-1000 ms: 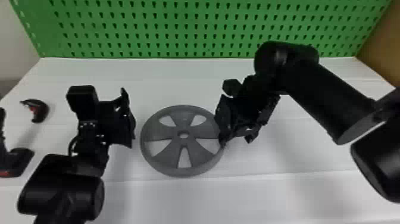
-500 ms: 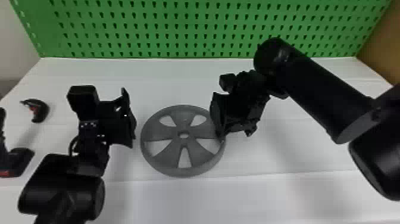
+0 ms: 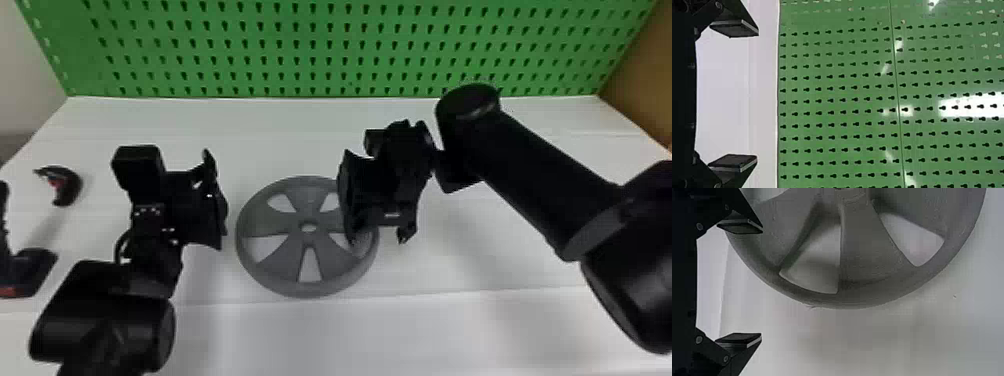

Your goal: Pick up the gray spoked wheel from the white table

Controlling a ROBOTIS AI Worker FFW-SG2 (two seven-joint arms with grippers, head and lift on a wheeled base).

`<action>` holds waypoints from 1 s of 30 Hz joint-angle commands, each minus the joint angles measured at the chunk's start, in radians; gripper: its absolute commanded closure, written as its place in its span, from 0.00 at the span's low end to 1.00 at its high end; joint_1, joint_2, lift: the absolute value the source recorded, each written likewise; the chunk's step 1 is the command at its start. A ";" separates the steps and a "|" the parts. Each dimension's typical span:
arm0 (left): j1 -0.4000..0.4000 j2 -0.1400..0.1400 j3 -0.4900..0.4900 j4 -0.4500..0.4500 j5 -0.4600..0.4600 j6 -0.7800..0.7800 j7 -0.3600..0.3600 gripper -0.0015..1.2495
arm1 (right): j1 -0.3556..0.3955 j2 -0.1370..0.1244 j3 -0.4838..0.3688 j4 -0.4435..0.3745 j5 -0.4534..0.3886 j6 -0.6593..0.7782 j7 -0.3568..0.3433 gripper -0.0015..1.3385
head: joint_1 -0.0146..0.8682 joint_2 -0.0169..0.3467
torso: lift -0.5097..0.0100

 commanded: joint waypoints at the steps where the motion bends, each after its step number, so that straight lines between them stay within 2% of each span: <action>1: 0.003 0.000 0.002 0.000 0.000 0.000 0.000 0.12 | 0.031 0.017 -0.036 -0.003 -0.057 -0.069 -0.039 0.24 | 0.88 0.05 | 0.80; 5: 0.006 0.000 0.005 -0.002 0.000 -0.002 0.000 0.12 | 0.052 0.026 -0.074 -0.004 -0.057 -0.127 -0.057 0.24 | 0.88 0.05 | 0.80; 10: 0.011 0.001 0.008 -0.002 0.002 -0.003 0.000 0.12 | 0.078 0.038 -0.151 -0.006 -0.034 -0.209 -0.117 0.24 | 0.88 0.05 | 0.80; 13: 0.012 0.001 0.008 -0.002 0.002 -0.003 0.000 0.12 | 0.080 0.043 -0.152 -0.006 -0.022 -0.242 -0.145 0.24 | 0.88 0.05 | 0.80; 18: 0.015 0.001 0.010 -0.002 0.003 -0.005 0.000 0.12 | 0.088 0.044 -0.152 -0.004 -0.019 -0.278 -0.152 0.24 | 0.88 0.05 | 0.80; 21: 0.015 0.000 0.010 -0.002 0.003 -0.005 0.000 0.12 | 0.086 0.052 -0.145 -0.007 -0.054 -0.305 -0.261 0.24 | 0.88 0.05 | 0.80; 22: 0.015 0.001 0.011 -0.002 0.003 -0.005 0.000 0.12 | 0.086 0.052 -0.136 -0.013 -0.054 -0.313 -0.275 0.24 | 0.88 0.05 | 0.80; 30: 0.020 0.001 0.014 -0.003 0.003 -0.006 0.000 0.12 | 0.114 0.054 -0.186 -0.016 -0.057 -0.337 -0.276 0.24 | 0.88 0.05 | 0.80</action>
